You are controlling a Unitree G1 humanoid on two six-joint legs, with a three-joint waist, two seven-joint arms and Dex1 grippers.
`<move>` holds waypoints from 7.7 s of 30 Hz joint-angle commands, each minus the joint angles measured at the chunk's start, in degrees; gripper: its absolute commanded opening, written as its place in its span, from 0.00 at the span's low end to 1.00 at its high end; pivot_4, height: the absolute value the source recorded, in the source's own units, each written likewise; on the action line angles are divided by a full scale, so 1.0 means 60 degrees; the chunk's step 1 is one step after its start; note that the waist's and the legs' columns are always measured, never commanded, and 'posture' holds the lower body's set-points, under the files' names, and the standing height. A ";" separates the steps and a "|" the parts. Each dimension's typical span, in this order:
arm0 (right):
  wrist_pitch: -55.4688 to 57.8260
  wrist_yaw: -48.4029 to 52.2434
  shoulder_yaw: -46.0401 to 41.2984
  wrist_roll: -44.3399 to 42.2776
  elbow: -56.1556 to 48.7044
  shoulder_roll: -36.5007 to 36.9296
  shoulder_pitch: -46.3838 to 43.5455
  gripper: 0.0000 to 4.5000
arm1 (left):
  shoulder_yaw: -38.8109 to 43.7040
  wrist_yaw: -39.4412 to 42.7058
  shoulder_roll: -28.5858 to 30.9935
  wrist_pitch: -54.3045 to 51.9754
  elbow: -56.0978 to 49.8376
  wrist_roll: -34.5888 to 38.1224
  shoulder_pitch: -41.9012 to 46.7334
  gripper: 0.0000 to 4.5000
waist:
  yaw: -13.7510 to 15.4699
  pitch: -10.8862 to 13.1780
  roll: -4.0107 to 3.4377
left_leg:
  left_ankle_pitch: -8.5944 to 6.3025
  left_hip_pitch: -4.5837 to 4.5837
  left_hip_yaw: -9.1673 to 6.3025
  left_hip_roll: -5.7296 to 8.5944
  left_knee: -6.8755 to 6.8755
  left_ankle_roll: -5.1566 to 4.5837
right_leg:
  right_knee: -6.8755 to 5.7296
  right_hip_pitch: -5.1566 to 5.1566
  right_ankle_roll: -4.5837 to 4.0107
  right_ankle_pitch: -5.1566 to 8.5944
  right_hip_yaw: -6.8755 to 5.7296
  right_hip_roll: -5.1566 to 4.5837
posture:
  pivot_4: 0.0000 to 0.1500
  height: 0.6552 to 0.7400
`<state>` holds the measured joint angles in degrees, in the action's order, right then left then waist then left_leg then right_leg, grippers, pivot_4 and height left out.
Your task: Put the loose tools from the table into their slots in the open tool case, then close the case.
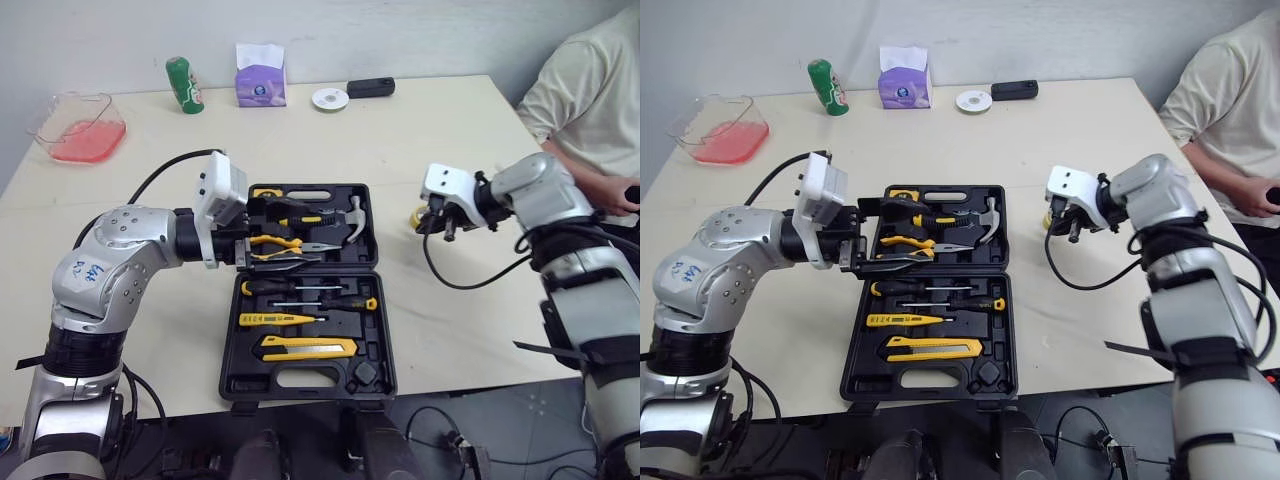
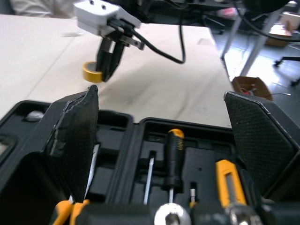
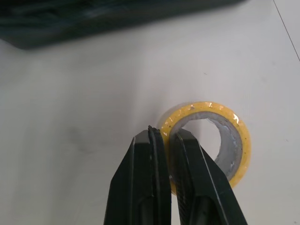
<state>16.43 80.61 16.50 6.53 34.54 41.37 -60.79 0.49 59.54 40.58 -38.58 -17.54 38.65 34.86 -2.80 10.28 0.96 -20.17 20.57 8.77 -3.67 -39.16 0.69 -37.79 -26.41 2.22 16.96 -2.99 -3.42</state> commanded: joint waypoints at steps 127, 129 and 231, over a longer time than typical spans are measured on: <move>0.3381 -0.4993 -0.1514 -0.3502 -0.6804 0.0638 0.5522 0.00 | -0.0732 -0.0400 -0.0591 0.1912 0.3794 -0.4556 -0.1168 0.02 | 0.0476 -0.0021 0.0105 | -0.0066 -0.0062 -0.0066 0.0016 -0.0085 -0.0040 | 0.0056 0.0122 -0.0001 0.0005 -0.0032 -0.0002 | 1.00 1.00; 0.3527 -0.5087 -0.1706 -0.3315 -0.6704 0.0962 0.5483 0.00 | -0.0415 -0.0323 -0.0197 0.1623 0.3724 -0.4431 -0.1374 0.02 | 0.0445 -0.0018 0.0100 | -0.0068 -0.0059 -0.0066 0.0014 -0.0084 -0.0042 | 0.0058 0.0121 -0.0001 0.0005 -0.0032 -0.0002 | 1.00 1.00; -0.0663 -0.4970 -0.4370 -0.8508 -1.1730 0.3402 1.3275 0.71 | 0.4901 -0.0924 0.2389 -0.1321 -0.0063 0.0460 -0.6438 0.99 | 0.0479 -0.0004 0.0095 | -0.0092 -0.0258 -0.0086 -0.0008 0.0031 -0.0065 | 0.0162 0.0301 -0.0048 0.0007 -0.0023 0.0032 | 1.00 1.00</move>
<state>7.93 51.14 -9.22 -39.49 -32.32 62.06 19.07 31.38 54.31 54.15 -47.40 -19.10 41.81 -6.03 0.07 10.25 1.53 -20.73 19.10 8.25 -3.74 -38.98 0.34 -36.86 -24.67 1.94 16.98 -3.13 -3.22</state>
